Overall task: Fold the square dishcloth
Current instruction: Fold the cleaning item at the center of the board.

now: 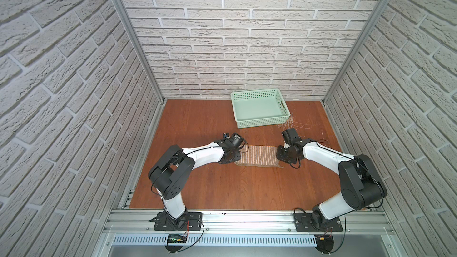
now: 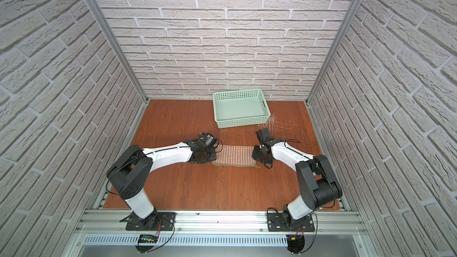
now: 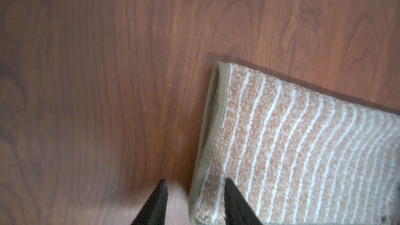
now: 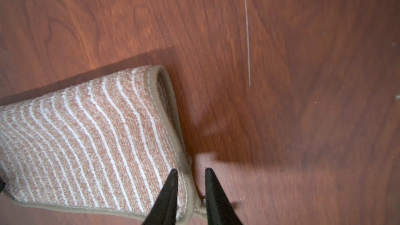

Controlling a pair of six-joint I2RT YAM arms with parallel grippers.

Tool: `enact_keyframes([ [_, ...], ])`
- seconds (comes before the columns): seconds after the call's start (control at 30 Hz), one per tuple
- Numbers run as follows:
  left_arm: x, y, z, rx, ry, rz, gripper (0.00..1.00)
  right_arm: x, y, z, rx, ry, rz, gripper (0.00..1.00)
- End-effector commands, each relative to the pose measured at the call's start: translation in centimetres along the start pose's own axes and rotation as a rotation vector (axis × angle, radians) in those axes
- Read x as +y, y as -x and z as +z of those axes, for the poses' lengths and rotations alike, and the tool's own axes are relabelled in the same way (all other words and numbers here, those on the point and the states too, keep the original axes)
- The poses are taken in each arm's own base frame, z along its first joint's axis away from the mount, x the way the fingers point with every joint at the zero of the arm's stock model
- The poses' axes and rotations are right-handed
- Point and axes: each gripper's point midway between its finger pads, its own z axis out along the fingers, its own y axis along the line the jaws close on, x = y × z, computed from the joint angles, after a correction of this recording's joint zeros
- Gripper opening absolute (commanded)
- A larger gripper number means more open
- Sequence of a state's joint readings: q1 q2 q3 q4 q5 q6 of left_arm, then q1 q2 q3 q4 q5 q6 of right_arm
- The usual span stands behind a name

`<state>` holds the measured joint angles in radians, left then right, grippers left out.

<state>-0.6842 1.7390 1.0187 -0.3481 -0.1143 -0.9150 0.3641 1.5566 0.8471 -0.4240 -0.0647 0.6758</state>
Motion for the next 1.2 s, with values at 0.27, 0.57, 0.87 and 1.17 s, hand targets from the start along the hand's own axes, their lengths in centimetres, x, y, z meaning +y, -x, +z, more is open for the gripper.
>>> enact_keyframes([
  [0.27,0.2,-0.4,1.0,0.065,0.085,0.053,0.29,0.1,0.5,0.4,-0.004,0.011,0.007,0.24],
  [0.57,1.8,-2.6,2.8,0.149,0.256,0.118,0.24,0.2,0.4,0.5,0.0,0.025,0.017,0.23],
  [0.87,3.4,-5.5,4.4,0.229,0.354,0.147,0.18,0.0,0.3,0.3,-0.006,0.024,0.018,0.23],
  [1.17,5.5,-5.9,4.3,0.237,0.419,0.138,0.0,0.1,0.3,0.3,-0.007,0.035,0.018,0.22],
])
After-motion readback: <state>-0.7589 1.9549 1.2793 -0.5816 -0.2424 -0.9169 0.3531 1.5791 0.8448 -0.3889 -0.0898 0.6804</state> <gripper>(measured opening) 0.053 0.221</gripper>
